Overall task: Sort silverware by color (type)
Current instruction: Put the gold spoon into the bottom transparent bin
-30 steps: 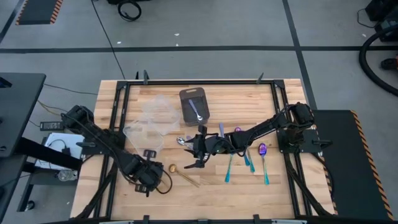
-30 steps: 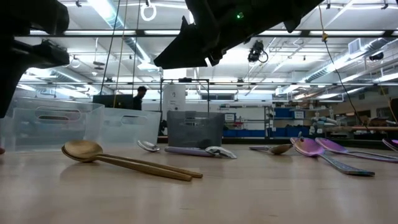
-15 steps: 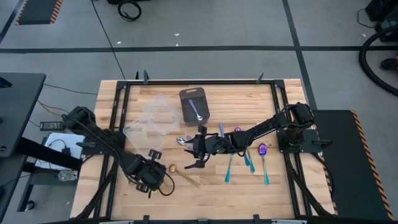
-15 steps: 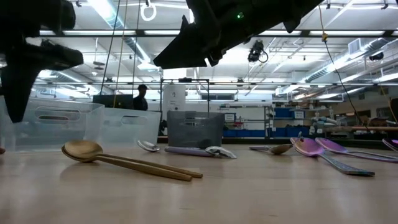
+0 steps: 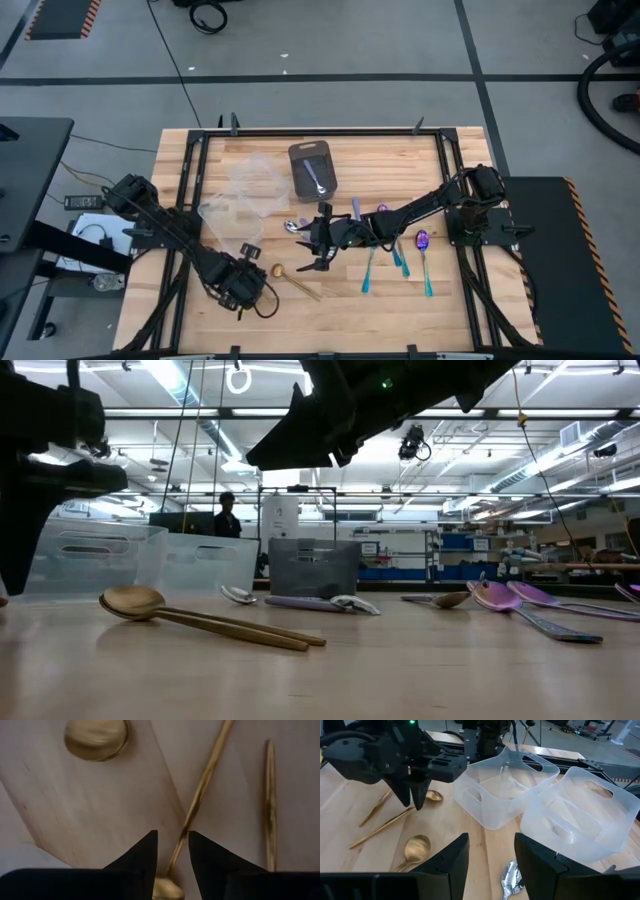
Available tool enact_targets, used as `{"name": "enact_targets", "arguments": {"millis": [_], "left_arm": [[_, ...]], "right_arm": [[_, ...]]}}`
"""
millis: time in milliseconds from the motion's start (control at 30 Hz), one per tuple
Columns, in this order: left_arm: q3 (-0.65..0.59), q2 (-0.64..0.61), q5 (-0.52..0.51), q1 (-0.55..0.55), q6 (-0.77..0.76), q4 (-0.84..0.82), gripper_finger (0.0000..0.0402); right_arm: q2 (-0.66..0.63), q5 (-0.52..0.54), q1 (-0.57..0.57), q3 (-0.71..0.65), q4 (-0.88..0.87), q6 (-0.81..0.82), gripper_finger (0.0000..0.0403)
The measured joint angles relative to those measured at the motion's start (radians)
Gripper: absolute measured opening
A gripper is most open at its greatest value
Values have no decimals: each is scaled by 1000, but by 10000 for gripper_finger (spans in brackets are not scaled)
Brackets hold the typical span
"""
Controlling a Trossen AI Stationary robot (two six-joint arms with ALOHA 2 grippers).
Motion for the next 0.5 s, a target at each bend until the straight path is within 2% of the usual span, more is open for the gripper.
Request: {"name": "enact_targets", "arguments": {"millis": [233, 367, 500], "left_arm": [[-3, 0, -1, 1, 34, -18, 118], [-52, -1, 44, 0, 29, 8, 118], [-75, -6, 45, 0, 37, 39, 118]], "right_arm": [[0, 0, 0, 0, 2, 0, 167], [0, 0, 0, 0, 4, 0, 167], [0, 0, 0, 0, 12, 0, 167]]}}
